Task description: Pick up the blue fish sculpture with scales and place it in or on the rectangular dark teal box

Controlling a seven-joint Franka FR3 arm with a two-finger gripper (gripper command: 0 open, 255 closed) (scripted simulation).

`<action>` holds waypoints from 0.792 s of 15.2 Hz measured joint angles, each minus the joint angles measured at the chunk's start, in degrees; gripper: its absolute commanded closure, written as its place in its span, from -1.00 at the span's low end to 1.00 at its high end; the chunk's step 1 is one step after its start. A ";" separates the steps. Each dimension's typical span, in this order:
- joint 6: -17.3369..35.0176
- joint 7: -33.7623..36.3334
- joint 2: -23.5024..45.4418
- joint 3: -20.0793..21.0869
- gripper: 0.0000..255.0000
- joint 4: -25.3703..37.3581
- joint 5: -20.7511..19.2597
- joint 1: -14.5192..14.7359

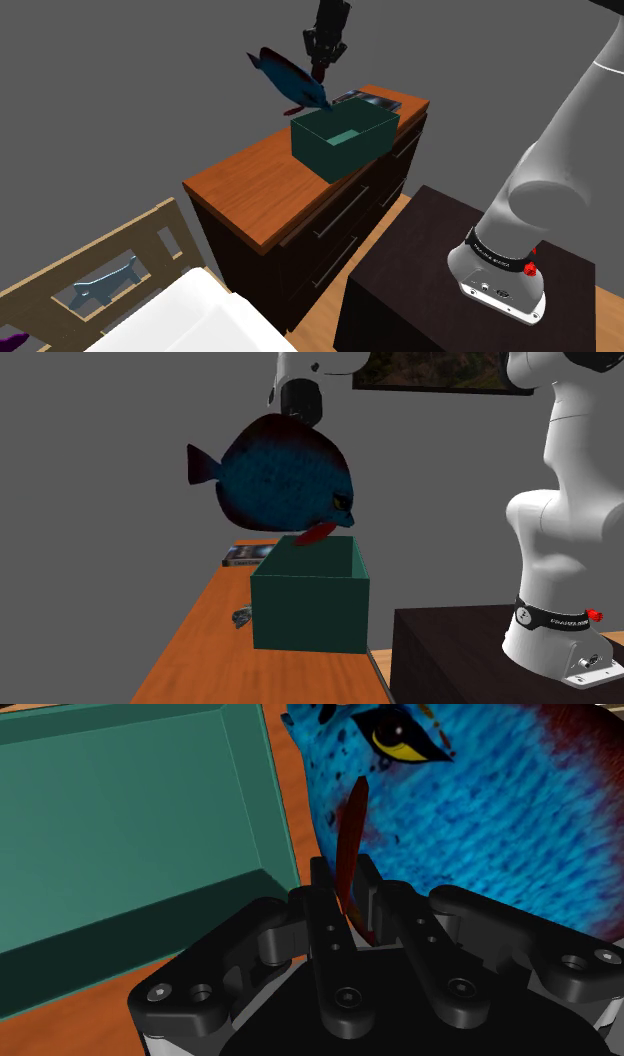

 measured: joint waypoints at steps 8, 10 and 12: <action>-5.10 -10.01 -1.25 -5.85 1.00 -0.07 -1.28 -5.47; -6.52 -12.32 -0.81 -7.24 1.00 0.89 -1.59 -6.74; -7.87 -14.81 -0.75 -8.70 1.00 1.38 -2.00 -8.11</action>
